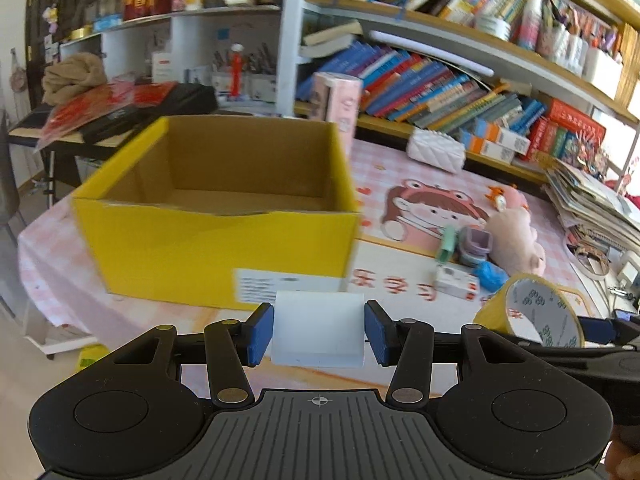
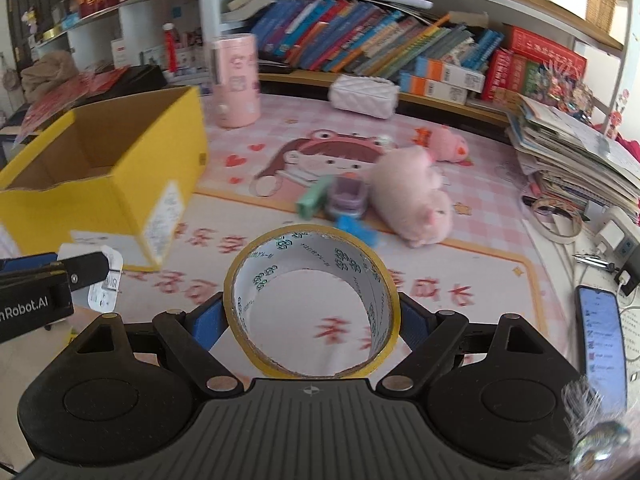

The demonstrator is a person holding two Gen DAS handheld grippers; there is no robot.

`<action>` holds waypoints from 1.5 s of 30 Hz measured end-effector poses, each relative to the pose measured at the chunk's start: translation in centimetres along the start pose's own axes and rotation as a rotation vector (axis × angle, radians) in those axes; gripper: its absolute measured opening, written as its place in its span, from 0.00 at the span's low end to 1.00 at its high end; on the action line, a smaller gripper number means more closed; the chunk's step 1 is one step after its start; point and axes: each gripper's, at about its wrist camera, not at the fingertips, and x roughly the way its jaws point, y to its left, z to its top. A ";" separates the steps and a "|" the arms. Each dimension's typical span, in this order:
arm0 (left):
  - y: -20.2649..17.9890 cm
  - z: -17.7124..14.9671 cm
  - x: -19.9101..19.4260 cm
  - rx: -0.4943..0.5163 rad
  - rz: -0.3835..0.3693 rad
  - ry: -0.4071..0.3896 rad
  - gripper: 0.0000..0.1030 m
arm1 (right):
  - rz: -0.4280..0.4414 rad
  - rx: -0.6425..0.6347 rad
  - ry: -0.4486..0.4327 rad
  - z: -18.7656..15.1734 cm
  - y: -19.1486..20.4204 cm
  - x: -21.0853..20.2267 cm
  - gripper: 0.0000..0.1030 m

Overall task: Organize objects
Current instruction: 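Carry the charger in the left tool and tape in the right tool over the yellow box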

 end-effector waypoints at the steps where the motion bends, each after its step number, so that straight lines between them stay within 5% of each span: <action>1: 0.8 -0.1 -0.4 -0.004 0.000 -0.002 0.46 | 0.006 -0.005 0.003 -0.1 1.0 -0.2 0.82; 26: 15.2 -1.7 -6.3 0.024 0.040 -0.037 0.46 | 0.102 0.005 0.047 -3.9 17.9 -2.6 0.82; 45: 17.0 -1.1 -7.0 0.029 -0.015 -0.077 0.46 | 0.065 0.011 0.029 -3.3 19.8 -3.4 0.82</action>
